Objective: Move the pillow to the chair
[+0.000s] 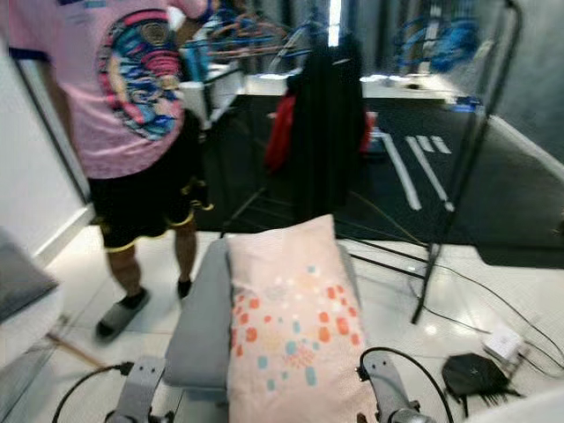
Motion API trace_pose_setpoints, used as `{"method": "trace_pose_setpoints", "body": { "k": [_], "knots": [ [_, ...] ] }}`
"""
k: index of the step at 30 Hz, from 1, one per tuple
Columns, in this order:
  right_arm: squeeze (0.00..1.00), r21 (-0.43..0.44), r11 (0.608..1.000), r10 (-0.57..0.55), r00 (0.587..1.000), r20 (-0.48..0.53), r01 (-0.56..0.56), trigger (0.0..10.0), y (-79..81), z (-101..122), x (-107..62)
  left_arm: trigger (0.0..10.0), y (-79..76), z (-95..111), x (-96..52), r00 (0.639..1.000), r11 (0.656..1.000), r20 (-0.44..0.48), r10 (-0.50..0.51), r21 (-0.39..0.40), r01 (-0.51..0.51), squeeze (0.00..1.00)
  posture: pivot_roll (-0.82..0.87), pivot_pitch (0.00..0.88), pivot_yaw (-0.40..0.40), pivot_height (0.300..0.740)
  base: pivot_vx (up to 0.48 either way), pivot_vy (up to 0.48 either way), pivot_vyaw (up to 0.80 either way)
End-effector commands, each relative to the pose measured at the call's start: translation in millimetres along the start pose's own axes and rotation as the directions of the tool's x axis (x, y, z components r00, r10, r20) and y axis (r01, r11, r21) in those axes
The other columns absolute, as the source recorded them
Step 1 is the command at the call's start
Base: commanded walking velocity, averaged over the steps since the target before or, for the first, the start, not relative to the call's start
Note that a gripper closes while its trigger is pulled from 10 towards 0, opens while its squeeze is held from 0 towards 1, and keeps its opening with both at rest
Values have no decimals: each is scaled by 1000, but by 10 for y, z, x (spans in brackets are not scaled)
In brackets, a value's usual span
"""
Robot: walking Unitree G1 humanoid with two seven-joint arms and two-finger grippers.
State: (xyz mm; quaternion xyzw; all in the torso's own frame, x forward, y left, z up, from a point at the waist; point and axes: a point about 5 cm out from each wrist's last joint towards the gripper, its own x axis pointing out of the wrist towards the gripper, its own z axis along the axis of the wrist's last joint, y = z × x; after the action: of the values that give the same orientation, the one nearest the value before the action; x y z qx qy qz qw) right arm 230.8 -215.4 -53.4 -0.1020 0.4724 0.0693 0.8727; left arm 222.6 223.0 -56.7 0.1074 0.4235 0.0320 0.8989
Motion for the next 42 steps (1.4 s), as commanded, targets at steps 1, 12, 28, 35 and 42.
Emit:
{"method": "trace_pose_setpoints", "body": {
  "k": [1,12,28,35,42],
  "knots": [
    [0,-19,1000,-1,1000,6,1,10000,39,14,9,10000,60,-47,-9,1000,1000,-14,8,2,-8,0,-108,0,-61,740,0,0,744],
    [0,-33,997,-67,998,-4,66,10000,-6,10,6,10000,57,-31,-6,1000,1000,-11,3,4,-3,0,-110,0,-65,740,0,0,73],
    [0,200,973,-138,987,88,118,10000,-7,23,2,10000,45,-1,-2,1000,1000,2,4,-6,-4,0,-88,0,-57,740,0,0,0],
    [0,361,927,-219,927,306,100,10000,-414,787,-145,10000,62,56,3,999,1000,31,11,-25,-10,0,-82,5,-52,740,0,0,0],
    [0,378,922,-250,874,417,83,10000,-597,1284,-310,10000,57,83,5,999,1000,46,12,-24,-11,0,-76,6,-55,740,0,0,0]
  ]
}}
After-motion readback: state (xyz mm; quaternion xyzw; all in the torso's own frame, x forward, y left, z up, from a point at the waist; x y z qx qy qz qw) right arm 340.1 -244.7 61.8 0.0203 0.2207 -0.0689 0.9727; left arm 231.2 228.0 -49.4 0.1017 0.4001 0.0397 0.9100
